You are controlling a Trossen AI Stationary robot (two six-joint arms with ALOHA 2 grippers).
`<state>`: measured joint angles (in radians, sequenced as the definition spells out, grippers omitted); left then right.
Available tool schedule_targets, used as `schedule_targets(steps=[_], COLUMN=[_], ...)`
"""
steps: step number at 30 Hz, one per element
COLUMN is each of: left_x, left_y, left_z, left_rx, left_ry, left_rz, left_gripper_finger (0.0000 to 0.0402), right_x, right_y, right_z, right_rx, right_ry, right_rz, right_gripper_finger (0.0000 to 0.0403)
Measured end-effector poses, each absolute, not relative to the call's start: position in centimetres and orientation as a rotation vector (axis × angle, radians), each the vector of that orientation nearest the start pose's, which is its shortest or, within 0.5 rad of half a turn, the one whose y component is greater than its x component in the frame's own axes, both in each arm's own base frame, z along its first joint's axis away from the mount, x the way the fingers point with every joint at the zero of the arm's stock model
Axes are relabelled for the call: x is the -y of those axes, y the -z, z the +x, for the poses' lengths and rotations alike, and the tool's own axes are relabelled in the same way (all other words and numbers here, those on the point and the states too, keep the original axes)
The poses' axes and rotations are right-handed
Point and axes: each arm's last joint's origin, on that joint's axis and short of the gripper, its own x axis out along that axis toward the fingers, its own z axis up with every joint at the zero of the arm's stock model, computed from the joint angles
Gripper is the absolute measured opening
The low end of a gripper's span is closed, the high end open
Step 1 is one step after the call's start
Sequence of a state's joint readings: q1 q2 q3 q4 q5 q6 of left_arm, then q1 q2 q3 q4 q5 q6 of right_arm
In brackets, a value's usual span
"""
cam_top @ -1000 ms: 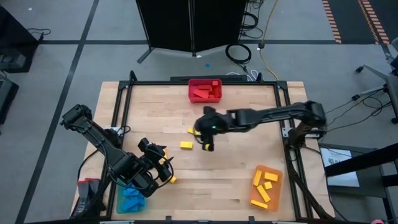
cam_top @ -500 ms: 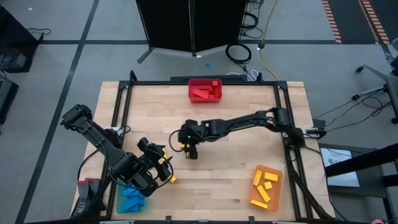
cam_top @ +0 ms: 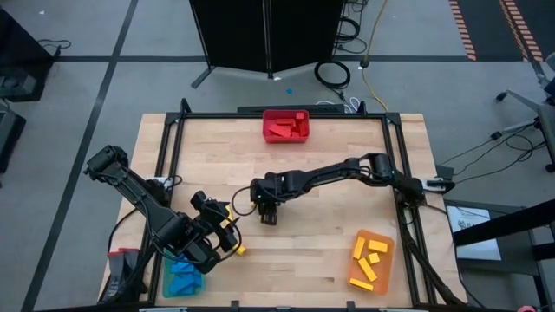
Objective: Sort blocks
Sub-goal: Put the yellow block into the orange bin
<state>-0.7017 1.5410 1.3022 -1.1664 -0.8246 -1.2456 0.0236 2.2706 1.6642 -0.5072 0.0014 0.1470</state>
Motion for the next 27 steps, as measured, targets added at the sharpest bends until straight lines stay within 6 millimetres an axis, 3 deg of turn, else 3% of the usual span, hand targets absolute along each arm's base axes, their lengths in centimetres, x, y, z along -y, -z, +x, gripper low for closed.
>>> schedule_targets(steps=[1,6,9,13,20,23,27], left_x=[16.4,16.4,16.4,16.4,16.4,16.4,16.4], left_y=[-28.2,-28.2,-28.1,-28.1,-28.1,-28.1,-28.2], left_z=[22.7,22.7,22.7,22.7,22.7,22.7,22.7], left_rx=[-0.735,-0.734,-0.734,-0.738,-0.741,-0.739,-0.721], left_ry=[-0.646,-0.648,-0.648,-0.646,-0.643,-0.644,-0.651], left_rz=[-0.167,-0.173,-0.174,-0.176,-0.17,-0.169,-0.161], left_gripper_finger=[0.0264,0.0264,0.0264,0.0264,0.0264,0.0264,0.0264], right_x=[-1.0,-0.7,-0.7,-0.9,-2.6,-5.0,-8.7], right_y=[-12.9,-13.2,-14.3,-19.0,-29.5,-33.5,-36.9], right_z=[46.9,46.7,46.2,44.4,36.9,31.8,25.1], right_rx=[-1.105,-1.106,-1.124,-1.121,-1.165,-1.214,-1.24], right_ry=[0.062,0.088,0.091,0.065,0.066,0.109,0.214], right_rz=[0.119,0.171,0.161,0.113,0.075,0.097,0.155], right_gripper_finger=[0.0114,0.0114,0.0114,0.0114,0.0114,0.0114,0.0114])
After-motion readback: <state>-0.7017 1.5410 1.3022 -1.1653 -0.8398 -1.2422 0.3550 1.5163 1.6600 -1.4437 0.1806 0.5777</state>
